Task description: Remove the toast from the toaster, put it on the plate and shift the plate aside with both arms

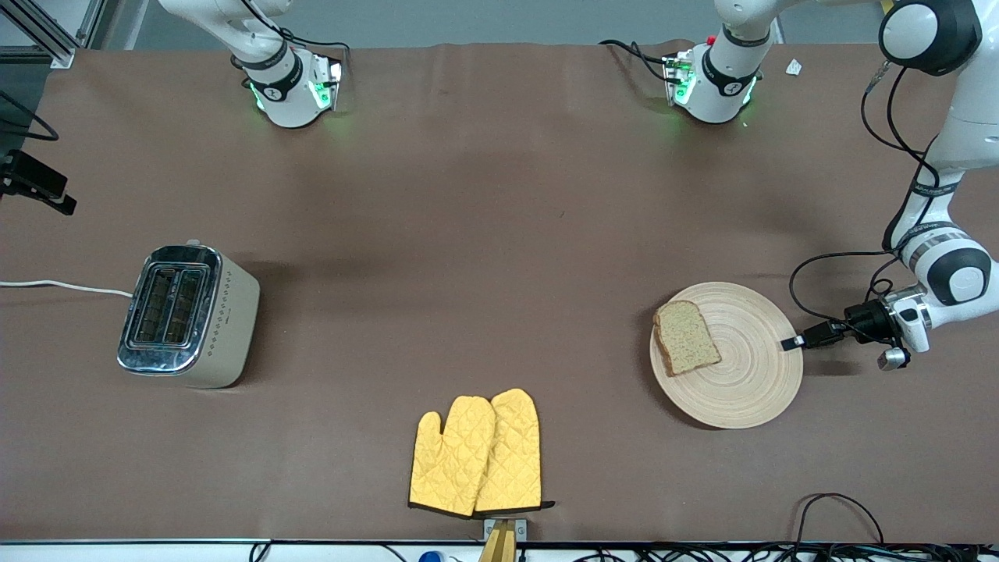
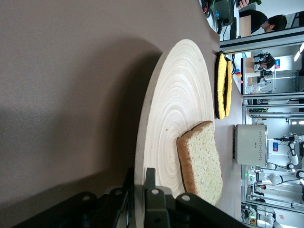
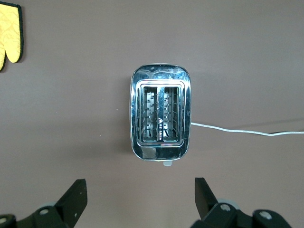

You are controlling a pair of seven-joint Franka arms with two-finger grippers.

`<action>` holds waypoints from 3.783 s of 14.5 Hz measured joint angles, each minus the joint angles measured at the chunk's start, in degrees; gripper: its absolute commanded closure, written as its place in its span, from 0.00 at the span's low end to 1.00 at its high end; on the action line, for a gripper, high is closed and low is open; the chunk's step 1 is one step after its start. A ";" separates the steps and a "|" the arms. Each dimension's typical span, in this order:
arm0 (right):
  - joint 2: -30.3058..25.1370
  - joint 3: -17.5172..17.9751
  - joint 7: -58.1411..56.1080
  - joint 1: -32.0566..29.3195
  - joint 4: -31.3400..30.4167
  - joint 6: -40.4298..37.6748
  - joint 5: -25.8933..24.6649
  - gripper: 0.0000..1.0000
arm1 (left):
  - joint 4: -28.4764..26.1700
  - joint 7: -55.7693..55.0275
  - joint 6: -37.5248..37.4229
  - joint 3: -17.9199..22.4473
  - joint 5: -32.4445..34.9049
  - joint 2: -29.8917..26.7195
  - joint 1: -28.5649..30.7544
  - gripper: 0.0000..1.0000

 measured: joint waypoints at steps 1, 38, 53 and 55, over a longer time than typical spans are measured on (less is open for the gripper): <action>0.00 0.00 0.01 0.00 0.00 0.00 0.02 0.00 | 0.12 0.15 -0.06 -0.02 0.00 0.09 0.00 0.00; 0.00 0.03 0.03 0.00 -0.09 -0.10 0.05 0.00 | 8.21 -56.51 -24.07 -0.86 60.96 -45.91 -29.63 0.00; 0.00 0.03 0.04 0.00 -0.09 -0.10 0.05 0.00 | 1.74 -59.32 -24.34 -1.98 60.73 -52.56 -30.79 0.00; 0.00 0.03 0.04 0.00 -0.09 -0.10 0.05 0.00 | 3.31 -59.32 -24.32 -1.67 60.73 -51.40 -30.68 0.00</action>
